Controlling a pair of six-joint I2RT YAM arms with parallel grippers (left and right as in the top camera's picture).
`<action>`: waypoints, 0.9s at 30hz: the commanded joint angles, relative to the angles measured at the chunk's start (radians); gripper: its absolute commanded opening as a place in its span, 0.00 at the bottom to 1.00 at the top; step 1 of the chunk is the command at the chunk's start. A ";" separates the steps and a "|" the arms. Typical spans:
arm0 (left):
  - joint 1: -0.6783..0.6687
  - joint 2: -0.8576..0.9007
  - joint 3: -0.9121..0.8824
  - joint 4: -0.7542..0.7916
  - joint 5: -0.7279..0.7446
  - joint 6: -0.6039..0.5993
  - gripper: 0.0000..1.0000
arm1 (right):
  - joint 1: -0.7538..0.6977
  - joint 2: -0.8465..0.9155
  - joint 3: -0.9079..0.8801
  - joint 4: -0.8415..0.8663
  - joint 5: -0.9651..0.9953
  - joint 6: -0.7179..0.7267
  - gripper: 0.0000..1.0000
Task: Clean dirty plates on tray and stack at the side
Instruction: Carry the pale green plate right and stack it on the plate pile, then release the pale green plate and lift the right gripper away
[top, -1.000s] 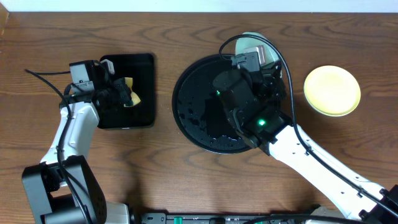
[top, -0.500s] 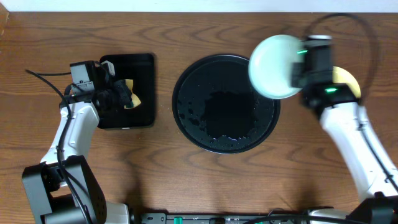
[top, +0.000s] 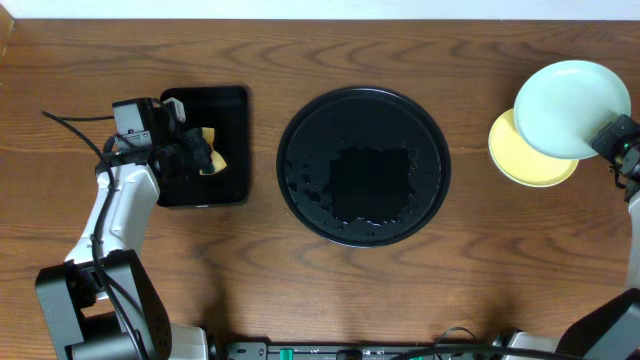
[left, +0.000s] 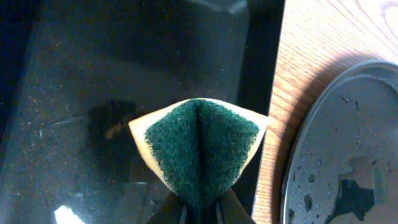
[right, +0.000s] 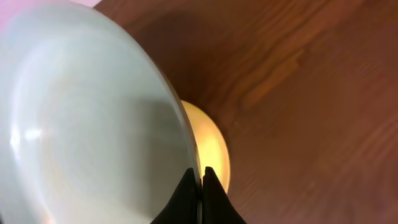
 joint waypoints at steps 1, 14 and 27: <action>0.001 0.004 0.003 -0.003 0.016 0.009 0.08 | -0.006 0.040 0.005 0.006 -0.050 0.025 0.17; 0.001 0.004 0.003 -0.003 0.002 0.010 0.08 | 0.030 0.106 0.005 -0.058 -0.282 -0.050 0.69; 0.001 0.004 -0.012 0.011 -0.074 0.035 0.17 | 0.296 0.106 0.005 -0.181 -0.228 -0.123 0.71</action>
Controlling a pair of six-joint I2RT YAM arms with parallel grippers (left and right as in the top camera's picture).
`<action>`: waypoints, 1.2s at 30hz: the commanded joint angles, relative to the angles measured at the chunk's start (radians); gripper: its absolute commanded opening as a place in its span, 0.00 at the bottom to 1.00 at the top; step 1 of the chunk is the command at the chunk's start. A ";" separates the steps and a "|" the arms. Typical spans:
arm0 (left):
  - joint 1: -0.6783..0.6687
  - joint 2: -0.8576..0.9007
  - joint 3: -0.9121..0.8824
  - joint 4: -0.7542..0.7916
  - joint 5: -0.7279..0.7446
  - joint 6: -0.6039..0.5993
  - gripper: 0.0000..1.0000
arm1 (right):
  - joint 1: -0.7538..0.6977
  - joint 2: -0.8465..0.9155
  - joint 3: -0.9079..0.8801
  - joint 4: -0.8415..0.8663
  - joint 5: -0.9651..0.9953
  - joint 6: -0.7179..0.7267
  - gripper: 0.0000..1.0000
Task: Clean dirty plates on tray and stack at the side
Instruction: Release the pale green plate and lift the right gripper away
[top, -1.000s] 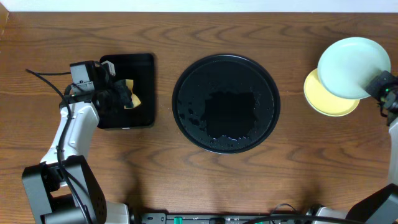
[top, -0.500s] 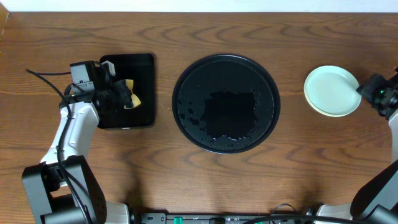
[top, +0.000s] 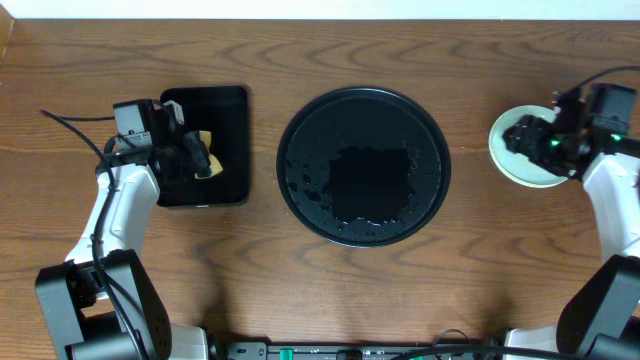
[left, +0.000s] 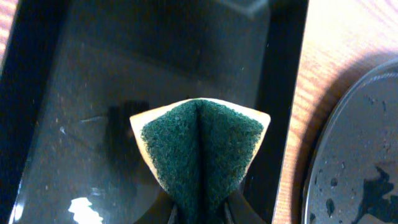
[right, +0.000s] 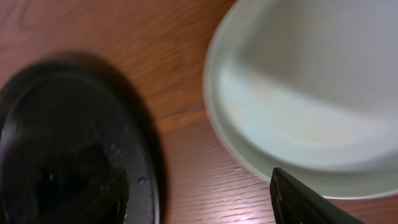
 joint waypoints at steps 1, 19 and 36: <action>0.001 0.004 -0.008 0.025 -0.013 0.012 0.17 | 0.073 0.000 0.005 -0.021 0.031 -0.055 0.71; 0.001 0.005 -0.008 0.050 -0.013 0.012 0.70 | 0.146 0.000 0.004 -0.049 0.101 -0.054 0.99; 0.001 0.005 -0.008 0.049 -0.013 0.011 0.82 | 0.145 0.000 0.004 -0.048 0.101 -0.054 0.99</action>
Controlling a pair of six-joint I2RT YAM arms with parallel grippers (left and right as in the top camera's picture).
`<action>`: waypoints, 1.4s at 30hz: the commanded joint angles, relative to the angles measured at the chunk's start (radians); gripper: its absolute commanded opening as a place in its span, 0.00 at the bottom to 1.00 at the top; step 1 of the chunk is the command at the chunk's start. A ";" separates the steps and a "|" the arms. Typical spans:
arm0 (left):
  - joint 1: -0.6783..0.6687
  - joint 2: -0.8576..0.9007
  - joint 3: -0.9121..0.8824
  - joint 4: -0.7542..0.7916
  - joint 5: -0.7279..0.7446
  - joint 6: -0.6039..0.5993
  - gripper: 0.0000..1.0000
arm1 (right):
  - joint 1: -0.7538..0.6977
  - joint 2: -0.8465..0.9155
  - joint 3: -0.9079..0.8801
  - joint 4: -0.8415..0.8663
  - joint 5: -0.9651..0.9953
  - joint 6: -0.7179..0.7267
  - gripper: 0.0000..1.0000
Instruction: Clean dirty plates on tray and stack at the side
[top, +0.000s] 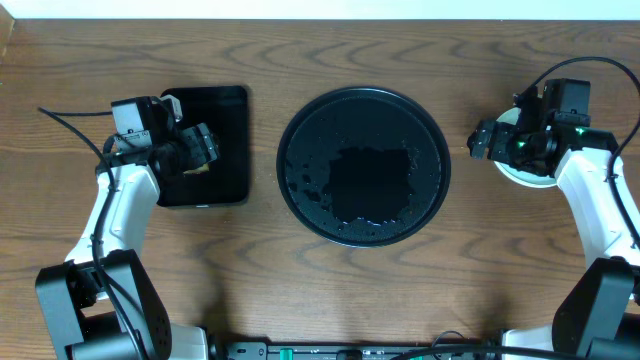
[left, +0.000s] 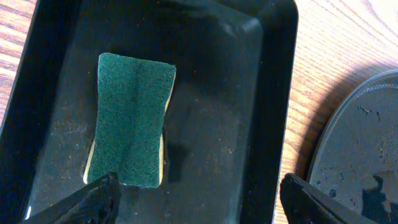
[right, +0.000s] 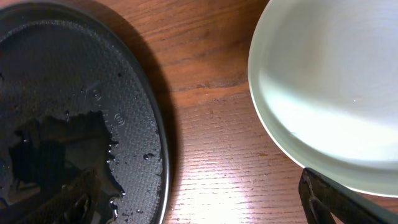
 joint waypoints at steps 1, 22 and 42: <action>0.001 0.005 -0.008 0.001 -0.009 0.005 0.82 | 0.007 0.000 0.004 -0.001 0.006 -0.008 0.99; 0.001 0.005 -0.008 0.001 -0.009 0.005 0.83 | 0.007 0.000 0.003 0.000 0.007 -0.008 0.99; 0.001 0.005 -0.008 0.001 -0.009 0.005 0.83 | 0.186 -0.681 0.002 0.070 0.153 -0.017 0.99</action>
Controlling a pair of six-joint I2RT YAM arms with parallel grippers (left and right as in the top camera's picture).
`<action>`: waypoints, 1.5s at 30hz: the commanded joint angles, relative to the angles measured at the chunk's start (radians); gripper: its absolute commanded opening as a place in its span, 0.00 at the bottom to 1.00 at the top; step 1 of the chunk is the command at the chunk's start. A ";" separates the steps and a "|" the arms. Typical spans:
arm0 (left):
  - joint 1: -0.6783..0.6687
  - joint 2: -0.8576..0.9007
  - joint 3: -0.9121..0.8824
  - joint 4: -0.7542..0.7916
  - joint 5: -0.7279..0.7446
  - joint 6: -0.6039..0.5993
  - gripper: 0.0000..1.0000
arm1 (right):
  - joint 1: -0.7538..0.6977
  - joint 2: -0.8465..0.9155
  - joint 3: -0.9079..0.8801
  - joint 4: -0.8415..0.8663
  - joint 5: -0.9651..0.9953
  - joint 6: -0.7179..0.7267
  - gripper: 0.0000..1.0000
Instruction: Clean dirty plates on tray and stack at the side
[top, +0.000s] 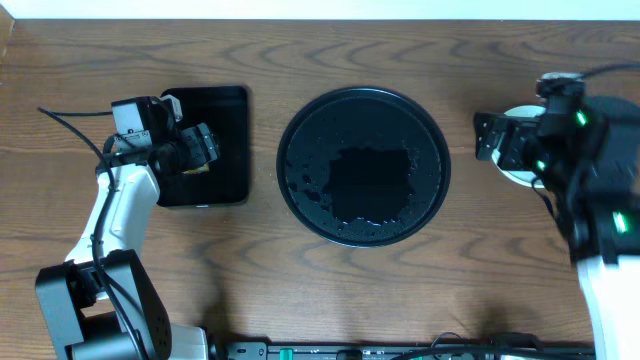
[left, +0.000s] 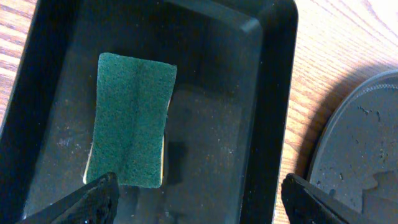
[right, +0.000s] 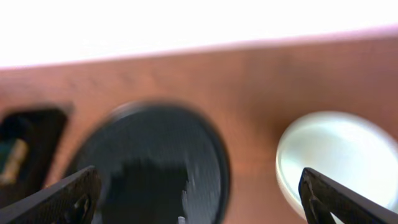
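The round black tray (top: 363, 165) lies mid-table, wet, with no plate on it; it also shows blurred in the right wrist view (right: 155, 162). The pale plate (right: 339, 155) lies at the right side, mostly hidden under my right arm in the overhead view (top: 520, 172). My right gripper (right: 198, 186) is open and empty, raised above the table left of that plate. The green sponge (left: 130, 118) lies flat in the black rectangular basin (left: 273, 93). My left gripper (left: 198, 193) hangs open above the basin, beside the sponge.
The basin (top: 232, 110) stands left of the round tray with a strip of bare wood between them. My right arm (top: 590, 200) looms large over the right edge of the table. A cable runs off the left arm.
My right arm has risen away from the plate stack and its view now looks blurred across the table. My left gripper and the sponge have not moved.
At first my left gripper was shut on the folded sponge over the basin and my right held the pale plate above a yellow one. Then the pale plate lay on the yellow one, let go. Later the sponge lay flat, released. Now my right arm is raised.
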 joint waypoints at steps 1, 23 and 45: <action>0.001 0.005 -0.008 0.000 -0.009 0.005 0.83 | 0.048 -0.137 0.005 0.025 0.124 -0.028 0.99; 0.001 0.005 -0.008 0.000 -0.009 0.005 0.84 | 0.064 -0.995 -0.839 0.809 0.008 -0.328 0.99; 0.001 0.005 -0.008 0.000 -0.009 0.005 0.84 | 0.061 -1.035 -1.166 0.566 0.118 -0.216 0.99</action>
